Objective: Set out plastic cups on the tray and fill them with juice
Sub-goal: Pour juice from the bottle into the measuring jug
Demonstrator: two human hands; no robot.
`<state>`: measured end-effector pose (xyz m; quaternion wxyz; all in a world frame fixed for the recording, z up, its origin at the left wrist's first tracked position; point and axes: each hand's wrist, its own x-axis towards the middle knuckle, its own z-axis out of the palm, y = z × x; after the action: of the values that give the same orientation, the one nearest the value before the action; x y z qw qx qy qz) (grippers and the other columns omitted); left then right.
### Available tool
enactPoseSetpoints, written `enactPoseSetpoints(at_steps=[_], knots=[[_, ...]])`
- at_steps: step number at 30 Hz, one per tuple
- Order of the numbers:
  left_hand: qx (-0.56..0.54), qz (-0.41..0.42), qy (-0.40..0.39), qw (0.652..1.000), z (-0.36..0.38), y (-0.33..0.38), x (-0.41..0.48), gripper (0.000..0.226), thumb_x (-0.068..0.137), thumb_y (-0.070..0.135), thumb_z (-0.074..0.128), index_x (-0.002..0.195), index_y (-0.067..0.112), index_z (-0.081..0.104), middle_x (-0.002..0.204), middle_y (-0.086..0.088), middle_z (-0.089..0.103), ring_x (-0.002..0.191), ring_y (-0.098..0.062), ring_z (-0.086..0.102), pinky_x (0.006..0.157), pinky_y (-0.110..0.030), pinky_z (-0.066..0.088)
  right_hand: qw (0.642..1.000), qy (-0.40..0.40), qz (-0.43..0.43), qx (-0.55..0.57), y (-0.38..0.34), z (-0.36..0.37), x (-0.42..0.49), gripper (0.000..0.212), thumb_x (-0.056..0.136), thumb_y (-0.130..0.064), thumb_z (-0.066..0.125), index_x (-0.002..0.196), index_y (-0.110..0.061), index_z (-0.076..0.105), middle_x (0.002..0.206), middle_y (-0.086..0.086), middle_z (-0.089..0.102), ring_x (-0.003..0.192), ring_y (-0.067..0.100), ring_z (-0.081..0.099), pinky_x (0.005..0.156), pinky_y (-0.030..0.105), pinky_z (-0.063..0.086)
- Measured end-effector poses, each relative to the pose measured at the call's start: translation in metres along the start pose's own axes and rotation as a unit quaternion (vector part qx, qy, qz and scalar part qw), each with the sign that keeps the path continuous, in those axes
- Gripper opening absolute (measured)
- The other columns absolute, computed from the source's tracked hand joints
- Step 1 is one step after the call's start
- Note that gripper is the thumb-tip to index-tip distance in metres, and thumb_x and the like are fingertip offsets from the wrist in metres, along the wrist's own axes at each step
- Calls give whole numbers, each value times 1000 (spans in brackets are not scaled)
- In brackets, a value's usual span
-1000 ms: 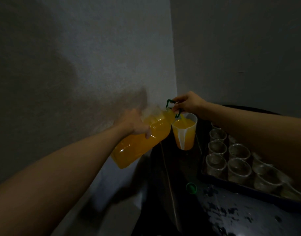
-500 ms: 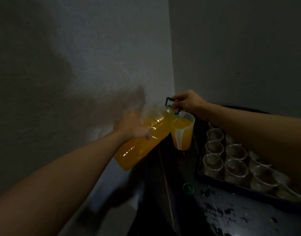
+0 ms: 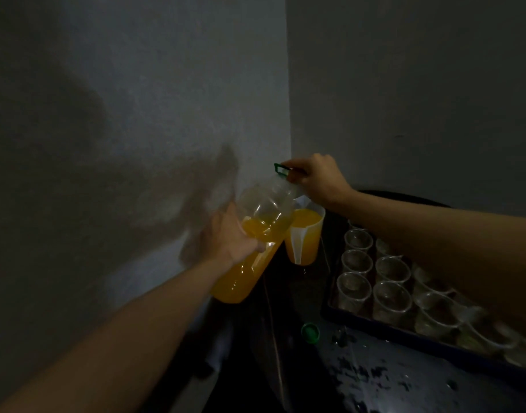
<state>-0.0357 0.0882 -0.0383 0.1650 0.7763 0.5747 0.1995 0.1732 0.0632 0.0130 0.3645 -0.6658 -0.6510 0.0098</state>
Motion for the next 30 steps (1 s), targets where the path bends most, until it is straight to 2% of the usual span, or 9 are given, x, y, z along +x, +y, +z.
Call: enactPoseSetpoints(at_steps=[4,8,13,16,21,24,26,28,30], knots=[[-46,-10,20,999,17,-4,-8,99,51,43,96,132,22,43,131,-8,59,120,-33,57,94,-47,53,999,25,-41,-19,-10,4,-9,31,92,-6,57,119,-12,72,100,14,75,92,33,68,77,50,55],[-70,-23,13,997,33,-7,-17,116,62,39,94,152,21,25,148,-13,46,135,-35,45,103,-46,45,994,52,-85,-50,-22,8,-22,26,97,-11,57,119,-13,72,96,10,75,82,31,68,65,44,54],[-102,-41,42,993,57,-15,-26,128,51,49,97,152,26,21,151,-13,42,139,-35,41,108,-54,44,984,52,-133,-104,-28,19,-38,31,96,-6,57,122,-16,70,97,8,74,82,28,69,57,29,42],[-136,-54,37,989,74,-21,-35,120,52,52,96,147,21,28,142,-15,49,132,-37,47,103,-57,46,976,42,-156,-145,-35,26,-47,37,93,-4,61,126,-20,68,103,7,74,84,28,70,57,32,49],[-192,-54,55,978,92,-32,-55,122,57,58,90,152,11,30,142,-22,48,130,-41,48,98,-47,44,967,39,-180,-175,-38,40,-60,48,81,3,68,123,-19,68,102,5,75,84,28,71,54,33,50],[-211,-77,72,972,105,-37,-66,128,59,56,90,158,9,22,152,-24,39,139,-40,41,107,-45,38,963,29,-204,-176,-39,46,-71,50,78,6,70,123,-16,68,102,6,75,85,26,71,54,32,54],[-232,-111,69,964,112,-39,-68,132,61,53,91,160,11,16,160,-20,29,147,-36,30,117,-43,27,956,22,-230,-178,-42,49,-76,52,76,7,71,124,-14,68,106,8,74,88,27,70,54,32,53],[-235,-132,50,962,115,-41,-66,133,61,57,90,161,12,14,164,-16,23,150,-32,24,119,-40,21,958,23,-228,-172,-45,52,-79,51,77,7,70,124,-14,68,108,8,74,89,26,70,53,30,51],[-235,-129,44,962,115,-41,-65,135,58,64,89,159,10,17,162,-15,27,148,-32,27,118,-39,23,960,22,-220,-171,-48,55,-80,49,78,6,70,123,-14,67,106,8,74,88,26,69,51,34,53]])
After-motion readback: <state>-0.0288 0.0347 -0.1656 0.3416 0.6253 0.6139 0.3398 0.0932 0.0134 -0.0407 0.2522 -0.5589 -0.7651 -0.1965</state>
